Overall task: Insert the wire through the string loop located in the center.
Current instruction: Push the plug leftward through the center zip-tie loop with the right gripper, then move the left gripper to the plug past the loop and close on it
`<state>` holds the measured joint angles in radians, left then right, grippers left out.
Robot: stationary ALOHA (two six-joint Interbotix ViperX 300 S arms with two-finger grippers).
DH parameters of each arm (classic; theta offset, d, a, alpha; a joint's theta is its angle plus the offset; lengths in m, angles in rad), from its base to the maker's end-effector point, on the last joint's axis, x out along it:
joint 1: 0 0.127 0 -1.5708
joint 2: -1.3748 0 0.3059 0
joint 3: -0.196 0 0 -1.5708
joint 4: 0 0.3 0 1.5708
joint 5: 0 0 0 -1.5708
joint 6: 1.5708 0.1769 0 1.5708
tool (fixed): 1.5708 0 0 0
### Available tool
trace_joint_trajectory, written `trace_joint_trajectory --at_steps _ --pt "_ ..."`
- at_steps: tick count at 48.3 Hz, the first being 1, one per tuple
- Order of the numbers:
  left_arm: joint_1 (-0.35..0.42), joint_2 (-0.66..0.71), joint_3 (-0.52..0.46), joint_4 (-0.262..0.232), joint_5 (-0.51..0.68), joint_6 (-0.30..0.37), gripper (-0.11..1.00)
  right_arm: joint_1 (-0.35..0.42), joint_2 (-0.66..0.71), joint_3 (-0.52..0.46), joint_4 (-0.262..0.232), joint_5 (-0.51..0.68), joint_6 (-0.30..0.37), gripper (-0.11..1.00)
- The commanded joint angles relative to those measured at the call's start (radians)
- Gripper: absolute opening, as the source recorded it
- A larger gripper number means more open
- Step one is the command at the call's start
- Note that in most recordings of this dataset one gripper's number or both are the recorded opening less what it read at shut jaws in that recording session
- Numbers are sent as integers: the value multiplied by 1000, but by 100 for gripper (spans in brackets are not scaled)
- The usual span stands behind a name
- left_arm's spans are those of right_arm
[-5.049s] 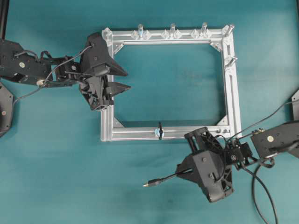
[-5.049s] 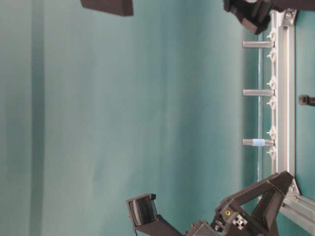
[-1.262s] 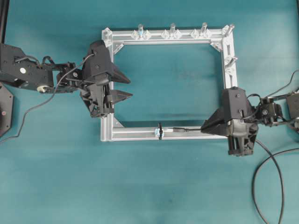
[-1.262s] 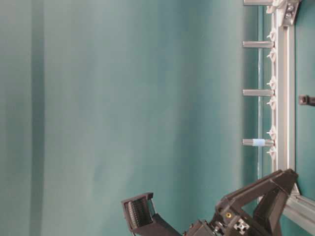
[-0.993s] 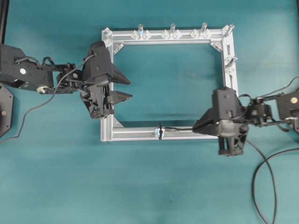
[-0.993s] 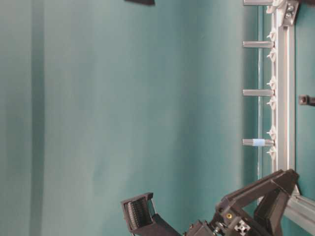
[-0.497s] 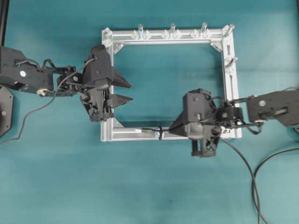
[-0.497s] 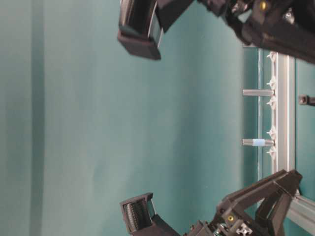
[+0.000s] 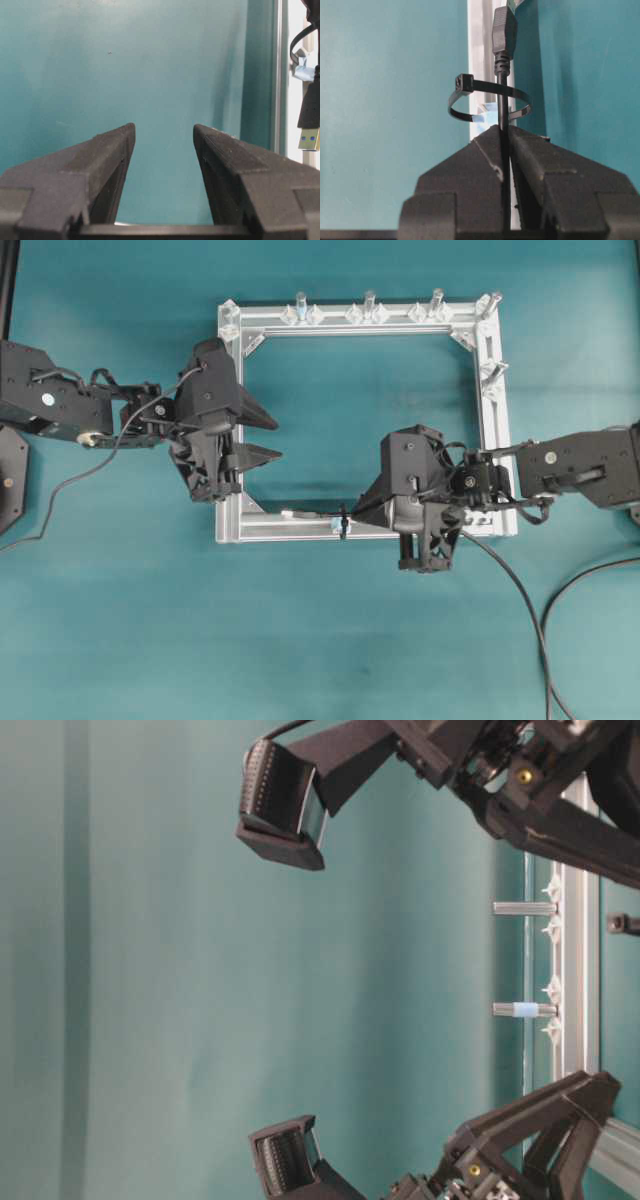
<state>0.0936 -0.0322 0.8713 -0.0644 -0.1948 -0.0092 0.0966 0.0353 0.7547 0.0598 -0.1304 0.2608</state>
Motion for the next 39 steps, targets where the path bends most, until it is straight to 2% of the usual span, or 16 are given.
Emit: trace_joint_trajectory --at_steps 1,20,25,32,39 --pt "-17 -25 -14 2 3 -8 54 0 -12 -21 -3 -5 0 8" --pt "-124 -25 -91 2 63 -3 55 0 -12 -23 -3 -5 0 8" --pt "-153 -25 -118 2 110 -3 66 0 -12 -23 -3 -5 0 8" --pt "-164 -25 -153 2 212 -6 89 0 -12 -23 -3 -5 0 8" --pt "-164 -23 -195 2 308 2 89 0 -12 -23 -3 -6 0 8"
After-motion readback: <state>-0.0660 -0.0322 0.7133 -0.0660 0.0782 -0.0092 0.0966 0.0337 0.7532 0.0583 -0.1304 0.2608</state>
